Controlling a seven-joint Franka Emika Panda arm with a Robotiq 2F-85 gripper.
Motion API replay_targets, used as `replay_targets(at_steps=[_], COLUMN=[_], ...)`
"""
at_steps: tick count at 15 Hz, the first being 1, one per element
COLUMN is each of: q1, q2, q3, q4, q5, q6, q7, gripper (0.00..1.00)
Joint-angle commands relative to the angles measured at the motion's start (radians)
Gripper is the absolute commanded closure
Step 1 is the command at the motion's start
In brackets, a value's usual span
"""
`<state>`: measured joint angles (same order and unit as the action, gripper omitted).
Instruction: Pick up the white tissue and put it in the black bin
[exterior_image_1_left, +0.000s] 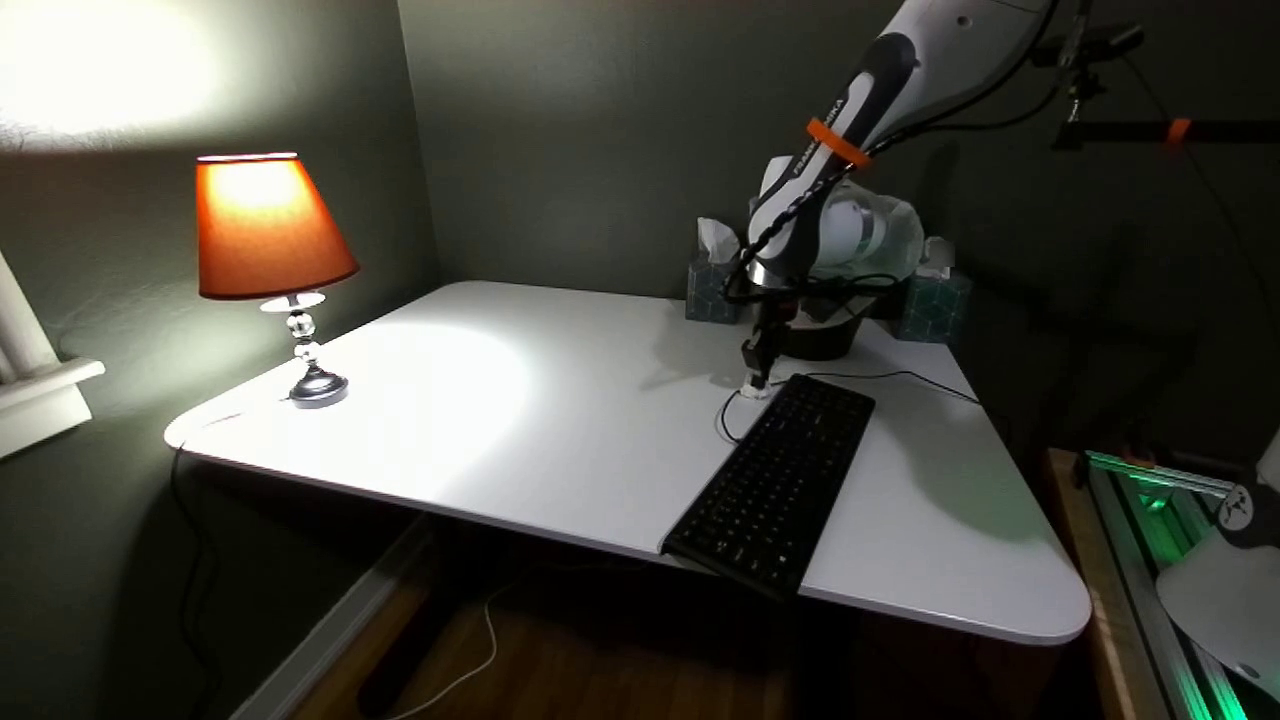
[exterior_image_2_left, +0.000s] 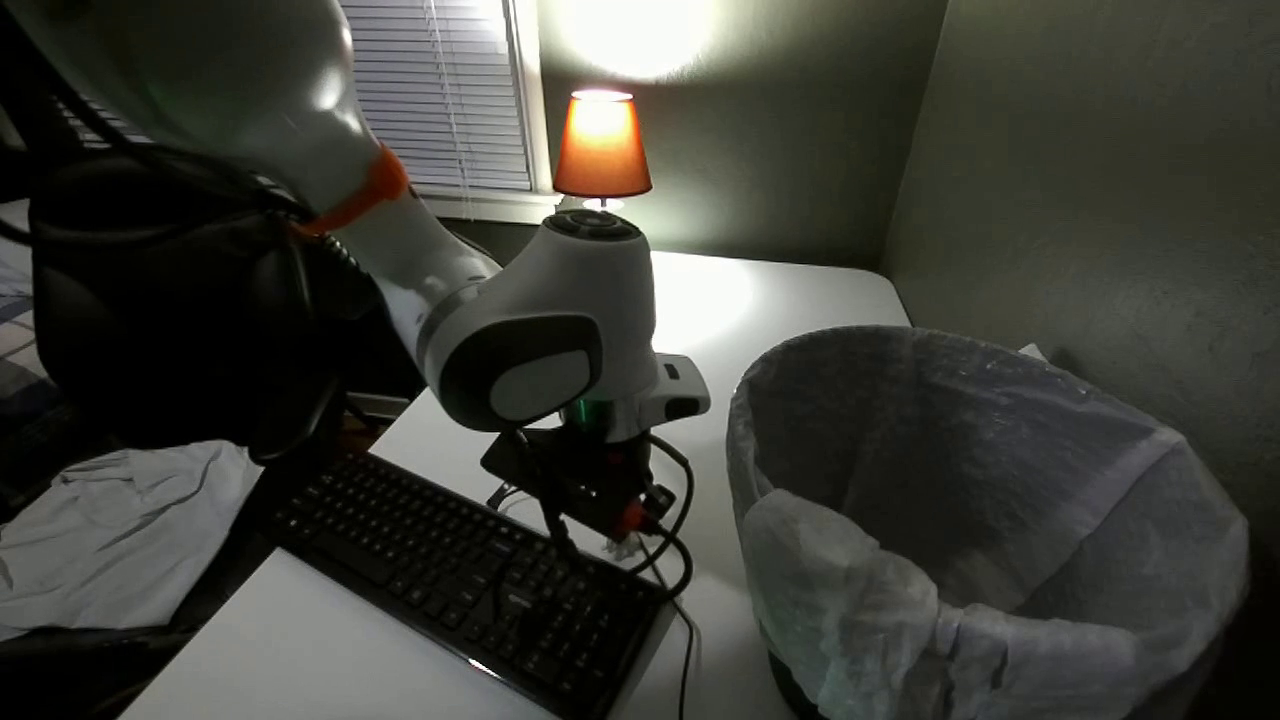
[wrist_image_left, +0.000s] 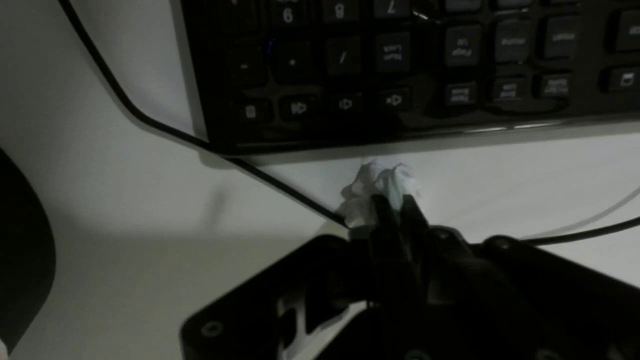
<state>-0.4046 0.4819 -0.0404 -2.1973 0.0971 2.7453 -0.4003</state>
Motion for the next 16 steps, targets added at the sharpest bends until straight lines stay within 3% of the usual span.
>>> replay_targets(at_steps=[1, 8, 12, 16], q1=[0.005, 0.099, 0.196, 0.299], q2=[-0.014, -0.116, -0.204, -0.299], q3=[0.018, -0.027, -0.115, -0.23], q4=[-0.014, -0.097, -0.151, -0.186], q5=[0.019, -0.009, -0.102, -0.27], q6=[-0.003, 0.082, 0.083, 0.041], q7=[0.017, 0.184, 0.294, 0.478], gripper=[0.99, 0.98, 0.98, 0.98])
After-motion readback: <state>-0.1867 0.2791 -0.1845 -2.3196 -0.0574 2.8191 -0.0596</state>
